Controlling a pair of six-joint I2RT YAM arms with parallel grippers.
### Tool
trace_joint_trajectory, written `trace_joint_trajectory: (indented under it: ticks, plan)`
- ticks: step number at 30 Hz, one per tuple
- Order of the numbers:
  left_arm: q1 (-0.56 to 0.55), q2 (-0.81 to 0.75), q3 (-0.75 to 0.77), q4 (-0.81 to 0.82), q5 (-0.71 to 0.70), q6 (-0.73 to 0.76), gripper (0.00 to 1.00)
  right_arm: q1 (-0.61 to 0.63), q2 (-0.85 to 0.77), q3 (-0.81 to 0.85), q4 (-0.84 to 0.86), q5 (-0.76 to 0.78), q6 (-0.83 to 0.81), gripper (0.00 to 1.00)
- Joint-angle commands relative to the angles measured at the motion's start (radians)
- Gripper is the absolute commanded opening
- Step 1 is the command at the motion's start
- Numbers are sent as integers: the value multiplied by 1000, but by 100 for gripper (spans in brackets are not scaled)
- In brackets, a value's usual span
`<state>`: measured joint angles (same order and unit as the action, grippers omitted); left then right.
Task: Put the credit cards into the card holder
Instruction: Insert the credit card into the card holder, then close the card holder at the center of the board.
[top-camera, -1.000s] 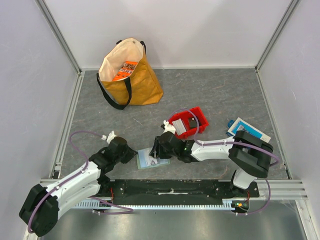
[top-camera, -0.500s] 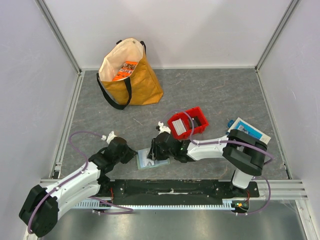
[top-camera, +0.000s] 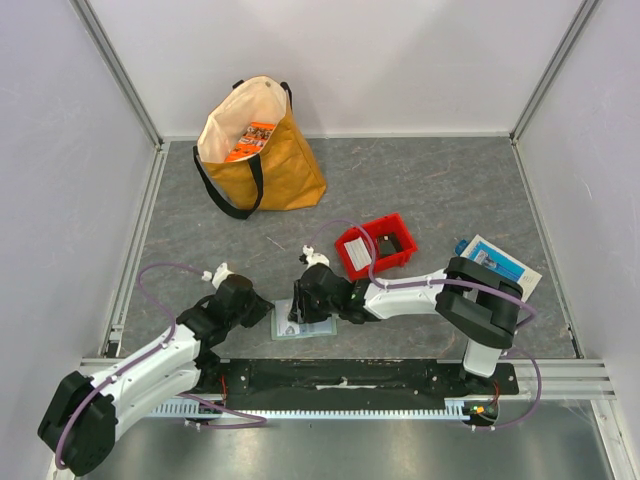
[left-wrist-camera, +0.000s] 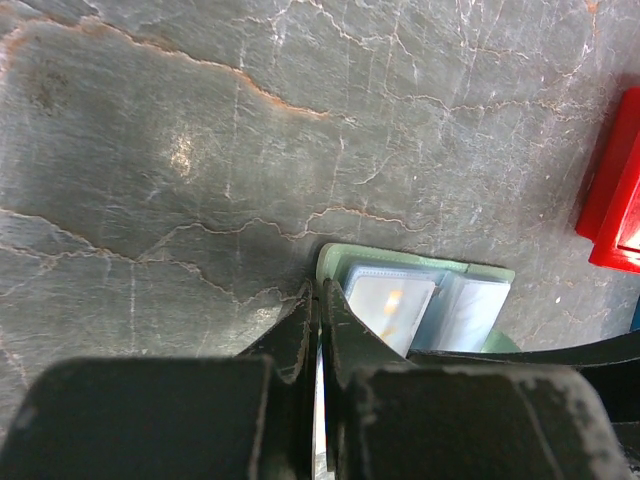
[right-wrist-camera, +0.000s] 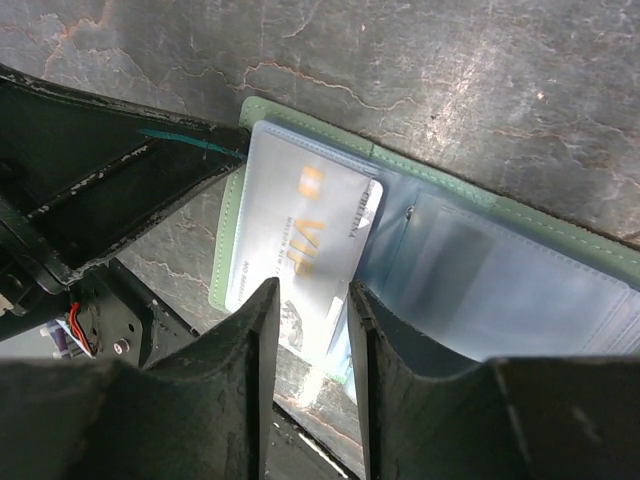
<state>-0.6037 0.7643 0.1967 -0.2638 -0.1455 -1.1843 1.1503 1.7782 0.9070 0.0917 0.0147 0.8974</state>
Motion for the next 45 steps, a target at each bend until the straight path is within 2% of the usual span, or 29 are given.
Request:
trace_joint_trajectory:
  ticks: [1, 11, 16, 23, 36, 42, 45]
  plan:
    - [-2, -17, 1, -21, -3, 5, 2, 11, -46, 40, -35, 57, -37, 43]
    - [-2, -59, 61, -121, -40, 67, 2, 8, -261, 46, -292, 315, -138, 66]
    - [-2, -60, 112, -153, -43, 109, 2, 8, -324, 27, -409, 401, -120, 67]
    - [-2, -49, 127, -163, -43, 120, 2, 9, -346, 6, -478, 403, -89, 68]
    - [-4, -57, 145, -184, -52, 124, 2, 9, -223, 43, -445, 286, -98, 59]
    - [-2, -53, 152, -187, -46, 124, 2, 9, -207, 43, -449, 297, -89, 43]
    - [-4, -51, 155, -187, -45, 127, 2, 9, -212, 32, -458, 309, -78, 30]
